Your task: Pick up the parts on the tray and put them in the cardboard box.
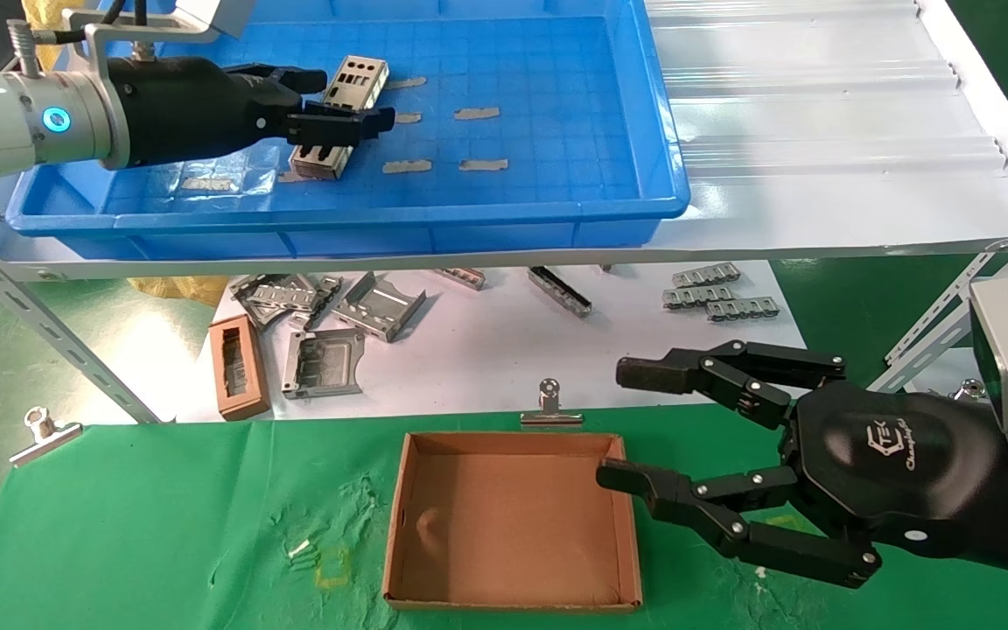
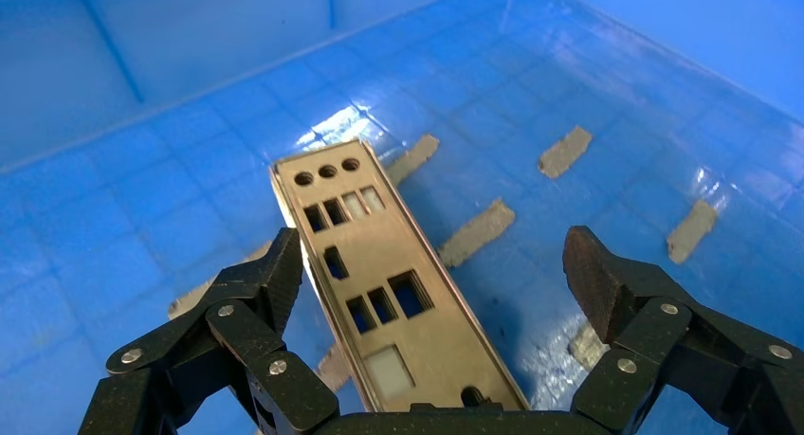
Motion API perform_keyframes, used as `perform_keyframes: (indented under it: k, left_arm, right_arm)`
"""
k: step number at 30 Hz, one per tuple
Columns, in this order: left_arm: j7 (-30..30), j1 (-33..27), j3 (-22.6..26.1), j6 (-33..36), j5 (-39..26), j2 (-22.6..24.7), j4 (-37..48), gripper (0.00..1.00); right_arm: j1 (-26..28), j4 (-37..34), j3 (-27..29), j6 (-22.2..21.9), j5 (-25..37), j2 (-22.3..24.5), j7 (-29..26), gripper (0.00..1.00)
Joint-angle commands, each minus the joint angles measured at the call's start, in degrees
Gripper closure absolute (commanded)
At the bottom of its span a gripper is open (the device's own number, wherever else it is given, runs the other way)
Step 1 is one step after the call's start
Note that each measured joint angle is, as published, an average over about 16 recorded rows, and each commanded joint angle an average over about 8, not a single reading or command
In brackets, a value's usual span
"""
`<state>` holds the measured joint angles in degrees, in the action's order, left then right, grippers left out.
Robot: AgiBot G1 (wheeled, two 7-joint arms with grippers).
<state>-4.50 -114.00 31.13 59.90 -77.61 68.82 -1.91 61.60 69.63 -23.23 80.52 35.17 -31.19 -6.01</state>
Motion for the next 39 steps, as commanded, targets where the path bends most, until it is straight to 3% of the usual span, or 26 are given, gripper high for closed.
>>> perform_keyframes:
  k: [1,17,39]
  left_arm:
    - [0.25,-0.09,0.10,0.34,-0.15,0.02,0.20,1.00]
    - [0.92,-0.79,0.25,-3.17,-0.39,0.71,1.33,1.00]
    - [2.59,-1.72,-0.50,-1.43,0.67,-0.43,0.63,1.00]
  right_arm:
    - [0.00,0.00,0.00,0.00,0.00,0.00,0.00,0.00]
    - [0.00,0.00,0.00,0.00,0.00,0.00,0.00,0.00]
    - [0.00,0.00,0.00,0.00,0.00,0.00,0.00,0.00]
